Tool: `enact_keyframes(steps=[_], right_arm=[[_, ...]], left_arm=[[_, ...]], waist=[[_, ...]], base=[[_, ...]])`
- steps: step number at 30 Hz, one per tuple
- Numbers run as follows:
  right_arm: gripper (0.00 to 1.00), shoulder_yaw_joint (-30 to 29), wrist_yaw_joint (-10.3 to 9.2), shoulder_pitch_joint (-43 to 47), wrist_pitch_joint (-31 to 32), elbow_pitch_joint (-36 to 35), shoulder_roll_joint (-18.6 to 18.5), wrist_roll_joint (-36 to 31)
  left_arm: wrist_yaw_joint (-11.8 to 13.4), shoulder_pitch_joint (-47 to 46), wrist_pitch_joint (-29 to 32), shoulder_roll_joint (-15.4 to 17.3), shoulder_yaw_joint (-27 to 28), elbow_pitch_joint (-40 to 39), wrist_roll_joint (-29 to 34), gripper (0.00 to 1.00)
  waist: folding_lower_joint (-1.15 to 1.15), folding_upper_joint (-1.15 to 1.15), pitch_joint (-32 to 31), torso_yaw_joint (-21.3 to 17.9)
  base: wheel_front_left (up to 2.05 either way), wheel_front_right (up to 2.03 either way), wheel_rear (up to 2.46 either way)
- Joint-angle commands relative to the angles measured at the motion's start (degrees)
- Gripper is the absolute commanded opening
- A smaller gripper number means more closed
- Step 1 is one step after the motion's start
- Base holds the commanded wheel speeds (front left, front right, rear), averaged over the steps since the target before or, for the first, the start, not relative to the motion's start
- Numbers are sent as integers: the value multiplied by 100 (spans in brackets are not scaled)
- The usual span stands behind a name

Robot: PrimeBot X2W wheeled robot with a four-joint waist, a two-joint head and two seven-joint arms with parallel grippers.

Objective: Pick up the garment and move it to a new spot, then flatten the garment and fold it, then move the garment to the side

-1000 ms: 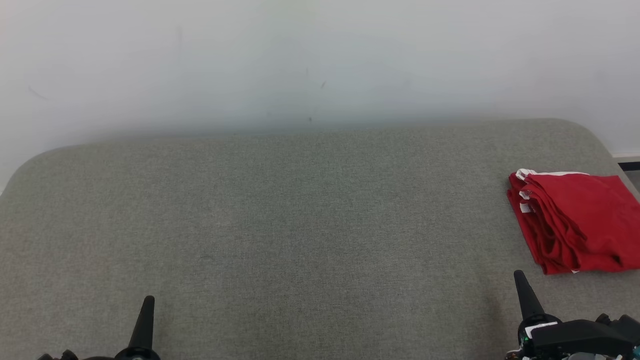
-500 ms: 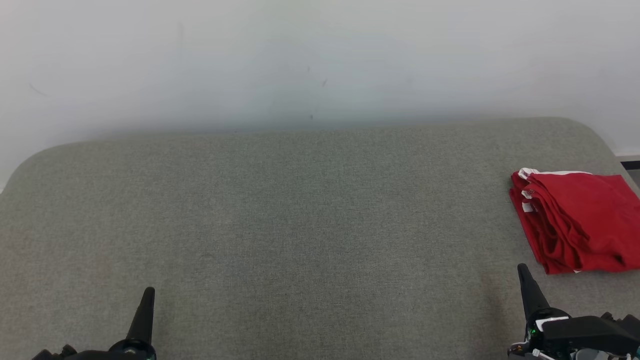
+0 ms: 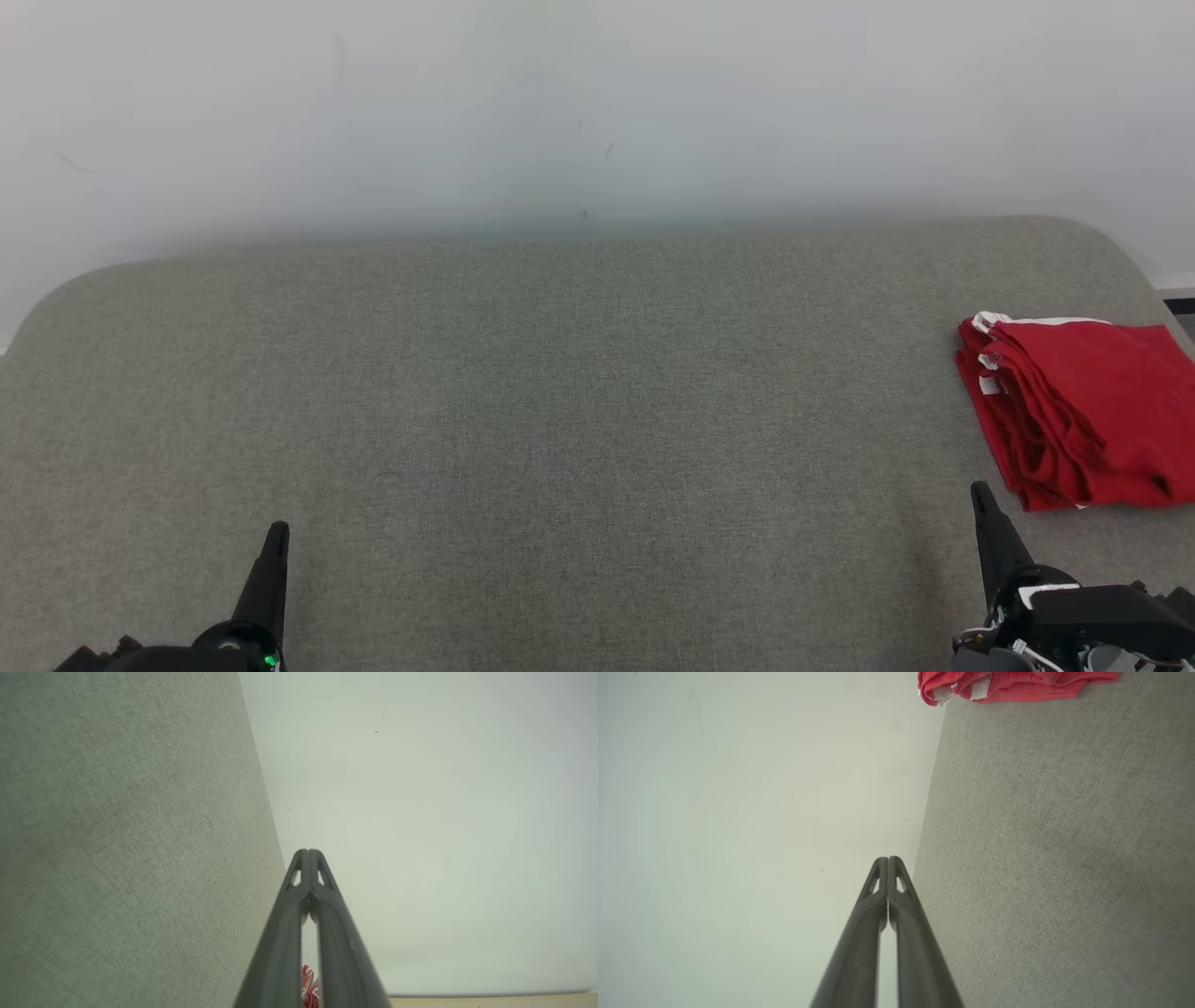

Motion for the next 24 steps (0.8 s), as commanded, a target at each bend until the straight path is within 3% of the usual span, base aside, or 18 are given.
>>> enact_keyframes(steps=[1, 24], right_arm=[[0, -31, 4, -48, 38, -60, 15, 109], [0, -139, 4, -63, 199, -164, 55, 707]], left_arm=[[-23, -114, 42, 34, 22, -33, -132, 0], [-49, -202, 210, 40, 44, -31, -761, 0]], waist=[[0, 0, 4, 3], [0, 0, 48, 29]], base=[[0, 0, 0], [0, 0, 0]])
